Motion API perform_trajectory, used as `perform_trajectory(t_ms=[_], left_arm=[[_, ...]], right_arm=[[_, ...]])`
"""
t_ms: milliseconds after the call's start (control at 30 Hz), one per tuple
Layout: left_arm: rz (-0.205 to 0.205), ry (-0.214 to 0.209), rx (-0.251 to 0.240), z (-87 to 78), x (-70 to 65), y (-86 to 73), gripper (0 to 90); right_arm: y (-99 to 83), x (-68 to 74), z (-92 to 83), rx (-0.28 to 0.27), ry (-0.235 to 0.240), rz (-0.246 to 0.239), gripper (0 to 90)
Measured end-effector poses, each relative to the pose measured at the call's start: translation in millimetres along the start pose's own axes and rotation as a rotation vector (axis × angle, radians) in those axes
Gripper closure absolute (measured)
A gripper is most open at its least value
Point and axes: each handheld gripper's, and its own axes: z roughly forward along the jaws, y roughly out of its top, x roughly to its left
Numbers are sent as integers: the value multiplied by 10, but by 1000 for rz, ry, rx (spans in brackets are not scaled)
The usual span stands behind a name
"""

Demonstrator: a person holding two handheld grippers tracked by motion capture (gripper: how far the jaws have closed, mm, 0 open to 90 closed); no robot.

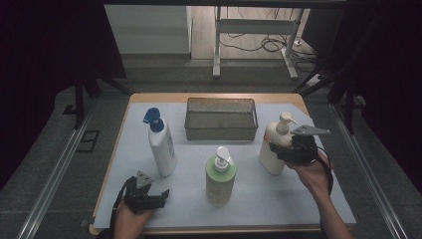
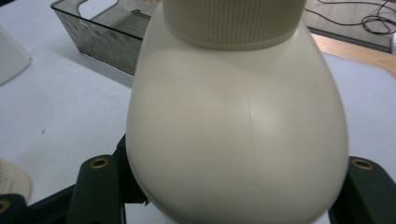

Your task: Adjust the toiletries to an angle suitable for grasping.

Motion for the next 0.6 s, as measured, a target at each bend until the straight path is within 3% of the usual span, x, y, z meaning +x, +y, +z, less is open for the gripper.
perform_trajectory(t_ms=[600], left_arm=[[3,-1,0,1,3,1,123]], right_arm=[[238,77,-254,6,31,-14,368]])
